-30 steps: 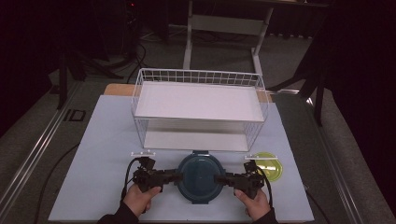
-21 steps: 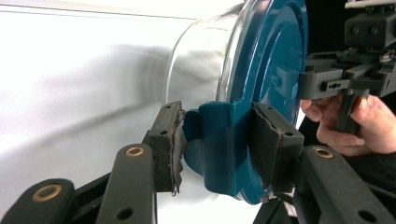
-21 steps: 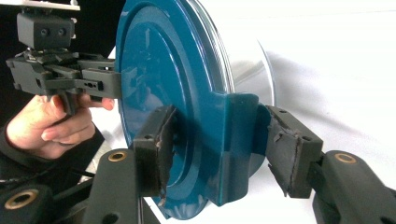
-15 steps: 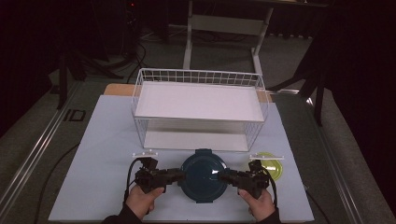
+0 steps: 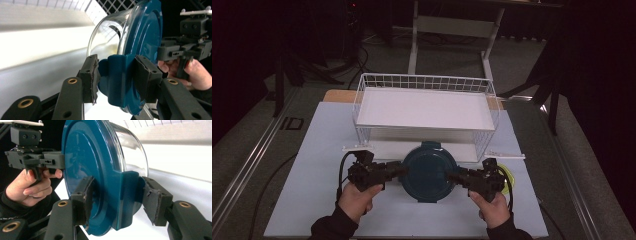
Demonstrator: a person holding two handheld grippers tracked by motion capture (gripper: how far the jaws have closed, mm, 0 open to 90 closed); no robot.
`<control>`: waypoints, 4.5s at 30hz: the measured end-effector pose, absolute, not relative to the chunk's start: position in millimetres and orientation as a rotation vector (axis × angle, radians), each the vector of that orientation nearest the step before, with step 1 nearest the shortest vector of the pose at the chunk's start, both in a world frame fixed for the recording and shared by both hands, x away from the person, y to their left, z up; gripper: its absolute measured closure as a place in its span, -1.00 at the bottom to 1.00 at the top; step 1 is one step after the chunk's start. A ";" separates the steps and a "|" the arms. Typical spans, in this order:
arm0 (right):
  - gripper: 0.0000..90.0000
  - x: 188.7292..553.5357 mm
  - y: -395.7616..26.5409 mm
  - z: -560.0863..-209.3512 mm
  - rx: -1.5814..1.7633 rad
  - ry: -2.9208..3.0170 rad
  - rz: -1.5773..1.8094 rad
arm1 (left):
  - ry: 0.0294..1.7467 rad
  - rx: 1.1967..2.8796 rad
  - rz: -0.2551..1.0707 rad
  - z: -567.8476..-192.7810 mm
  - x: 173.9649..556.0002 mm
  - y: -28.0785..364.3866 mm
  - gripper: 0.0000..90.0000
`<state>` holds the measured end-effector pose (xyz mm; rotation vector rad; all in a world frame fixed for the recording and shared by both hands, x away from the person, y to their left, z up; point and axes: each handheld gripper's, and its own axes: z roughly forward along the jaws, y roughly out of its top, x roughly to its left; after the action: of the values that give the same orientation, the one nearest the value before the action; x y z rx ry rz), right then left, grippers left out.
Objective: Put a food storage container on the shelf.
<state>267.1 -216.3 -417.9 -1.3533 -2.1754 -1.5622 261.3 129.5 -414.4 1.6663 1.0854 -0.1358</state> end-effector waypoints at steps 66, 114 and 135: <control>-0.24 401.1 -194.8 -321.7 -1.556 -1.975 -1.561 | 1.155 1.500 -0.090 -334.7 383.5 140.3 0.20; 0.99 309.3 -161.9 -347.6 -1.289 -2.530 -1.662 | 0.833 1.484 0.284 -397.3 252.3 159.7 -0.97; 1.00 341.4 -140.2 -353.4 -1.355 -2.531 -1.673 | 0.805 1.571 0.435 -437.0 228.1 138.2 -0.97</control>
<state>341.4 -140.2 -353.4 -1.3551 -2.5308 -1.6734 228.1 138.2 -437.0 1.5711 0.8047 0.4350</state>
